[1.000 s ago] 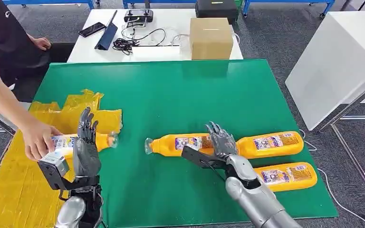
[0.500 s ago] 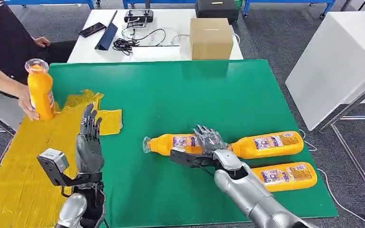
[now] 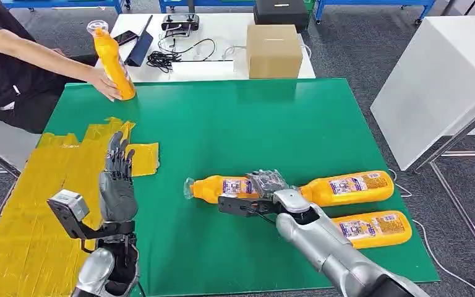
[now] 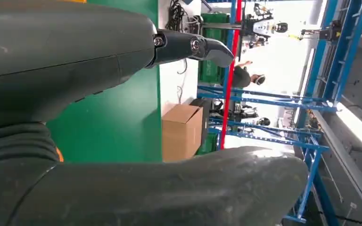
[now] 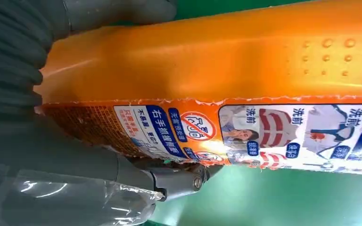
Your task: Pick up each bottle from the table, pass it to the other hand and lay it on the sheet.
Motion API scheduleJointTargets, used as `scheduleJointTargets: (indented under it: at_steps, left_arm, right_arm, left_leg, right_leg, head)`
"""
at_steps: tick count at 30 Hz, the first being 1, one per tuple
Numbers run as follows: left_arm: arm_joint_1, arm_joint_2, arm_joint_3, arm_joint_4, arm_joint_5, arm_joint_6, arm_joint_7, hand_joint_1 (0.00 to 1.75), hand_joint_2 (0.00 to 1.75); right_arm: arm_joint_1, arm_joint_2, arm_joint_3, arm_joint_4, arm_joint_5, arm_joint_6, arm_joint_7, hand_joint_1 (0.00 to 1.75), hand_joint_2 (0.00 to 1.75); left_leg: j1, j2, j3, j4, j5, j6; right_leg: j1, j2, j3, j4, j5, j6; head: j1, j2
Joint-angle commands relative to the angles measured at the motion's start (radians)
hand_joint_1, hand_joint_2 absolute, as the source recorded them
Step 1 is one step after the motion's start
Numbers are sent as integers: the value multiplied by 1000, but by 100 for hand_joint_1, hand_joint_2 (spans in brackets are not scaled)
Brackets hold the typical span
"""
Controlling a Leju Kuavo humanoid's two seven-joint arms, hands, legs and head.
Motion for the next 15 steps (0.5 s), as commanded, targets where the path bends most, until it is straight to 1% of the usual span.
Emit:
scheduleJointTargets:
  at_steps: [1,4,6,7,9,10,11,13,14,15]
  left_arm:
    - [-46,20,-18,69,18,8,7,0,0]
    - [-42,23,-17,68,24,14,6,0,0]
    - [-33,24,-11,61,38,10,11,0,0]
    - [-25,22,-4,54,51,4,14,0,0]
    - [-3,18,10,36,86,-22,22,0,0]
    - [21,16,25,28,118,-53,20,0,0]
    - [42,12,37,25,140,-69,26,0,0]
    - [60,15,43,28,143,-80,22,0,0]
    - [66,12,49,30,152,-89,16,0,175]
    - [76,8,58,27,187,-122,26,0,175]
  right_arm:
    - [-4,-21,72,90,-38,29,6,175,175]
    - [8,-23,48,54,-87,-16,28,175,175]
    - [27,-18,9,7,-121,-77,44,175,175]
    - [46,-15,-16,-36,-134,-129,49,175,175]
    - [103,-9,-61,-154,-160,-239,24,175,175]
    - [146,-8,-88,-233,-180,-310,-14,175,175]
    - [182,-12,-102,-297,-192,-348,-33,175,175]
    - [207,-27,-99,-336,-192,-352,-29,175,175]
    - [218,-31,-105,-356,-195,-366,-39,175,175]
    - [241,-25,-119,-390,-200,-414,-84,175,175]
  left_leg:
    - [1,-1,2,-1,0,-1]
    - [2,-2,2,-2,1,-2]
    - [1,-1,2,-2,1,-1]
    - [1,-1,2,-1,0,-1]
    - [1,-1,2,-1,0,-2]
    - [1,0,1,-1,0,-1]
    - [1,0,2,-2,0,-2]
    - [1,1,1,-1,-1,-2]
    - [0,1,0,-1,-1,-1]
    - [0,1,-2,-1,-1,-1]
  right_leg:
    - [1,-2,2,-2,0,-1]
    - [2,-3,3,-3,1,-1]
    - [1,-2,3,-3,0,-1]
    - [1,-2,2,-2,0,0]
    - [1,-2,3,-2,0,-1]
    - [1,-1,2,-1,0,0]
    - [1,-1,3,-3,0,-1]
    - [1,0,2,-2,-1,-1]
    - [0,1,1,-1,-1,-1]
    - [0,1,-1,0,-1,0]
  head:
    - [0,0]
    - [0,0]
    - [0,0]
    - [0,0]
    - [0,0]
    - [0,0]
    - [0,0]
    - [0,0]
    - [0,0]
    - [0,0]
